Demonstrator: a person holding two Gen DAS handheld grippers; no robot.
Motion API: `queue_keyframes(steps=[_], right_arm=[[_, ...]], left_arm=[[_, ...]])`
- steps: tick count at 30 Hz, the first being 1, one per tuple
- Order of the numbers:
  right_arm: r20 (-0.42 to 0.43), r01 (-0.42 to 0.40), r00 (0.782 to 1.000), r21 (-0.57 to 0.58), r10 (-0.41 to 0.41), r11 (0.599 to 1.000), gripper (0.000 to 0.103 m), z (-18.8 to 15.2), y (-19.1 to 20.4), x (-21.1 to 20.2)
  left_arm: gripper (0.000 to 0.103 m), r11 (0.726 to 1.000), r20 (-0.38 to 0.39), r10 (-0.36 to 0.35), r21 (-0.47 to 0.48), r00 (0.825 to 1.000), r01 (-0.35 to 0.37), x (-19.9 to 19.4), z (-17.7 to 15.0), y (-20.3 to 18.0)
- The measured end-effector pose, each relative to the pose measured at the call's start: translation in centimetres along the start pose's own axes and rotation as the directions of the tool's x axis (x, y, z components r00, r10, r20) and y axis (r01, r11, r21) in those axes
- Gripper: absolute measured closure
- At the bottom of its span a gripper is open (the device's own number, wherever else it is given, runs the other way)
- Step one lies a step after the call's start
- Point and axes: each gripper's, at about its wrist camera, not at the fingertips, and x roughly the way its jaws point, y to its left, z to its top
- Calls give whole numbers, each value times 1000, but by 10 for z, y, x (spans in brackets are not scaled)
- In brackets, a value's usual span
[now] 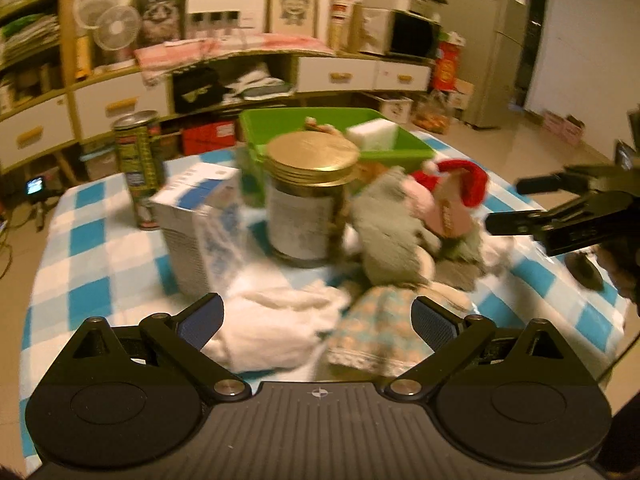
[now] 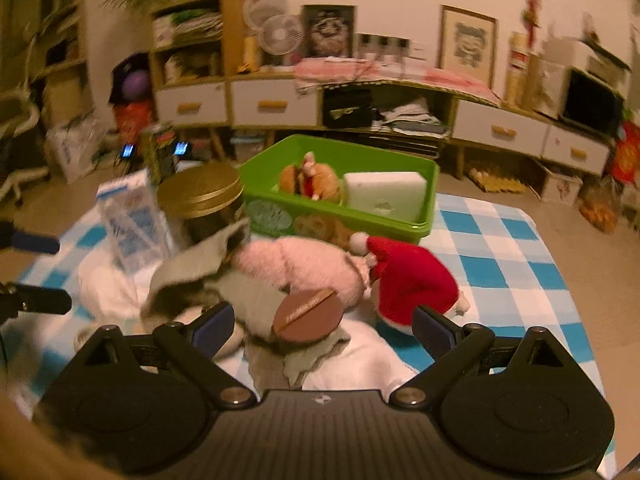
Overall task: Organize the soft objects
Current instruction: 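Move both tools back over the remaining soft items on the cloth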
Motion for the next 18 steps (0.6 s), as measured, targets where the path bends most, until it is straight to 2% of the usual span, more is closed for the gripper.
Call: queue_keyframes(steps=[6, 12, 14, 16, 18], right_arm=[[-6, -2, 1000, -150, 1, 989, 38, -13, 16, 10], [-35, 19, 999, -147, -24, 989, 38, -16, 16, 27], [-35, 27, 999, -139, -33, 990, 38, -16, 15, 32], [-33, 30, 999, -137, -35, 990, 38, -15, 14, 34], [-32, 33, 999, -141, -38, 990, 39, -15, 15, 37]], left_arm=[[7, 997, -5, -45, 68, 999, 45, 9, -8, -25], [9, 991, -28, -88, 98, 996, 90, 22, -12, -42], [13, 989, -34, -97, 107, 995, 101, 27, -12, -46], [22, 987, -47, -116, 109, 992, 120, 31, -13, -48], [25, 987, -56, -114, 104, 992, 120, 36, -13, -48]])
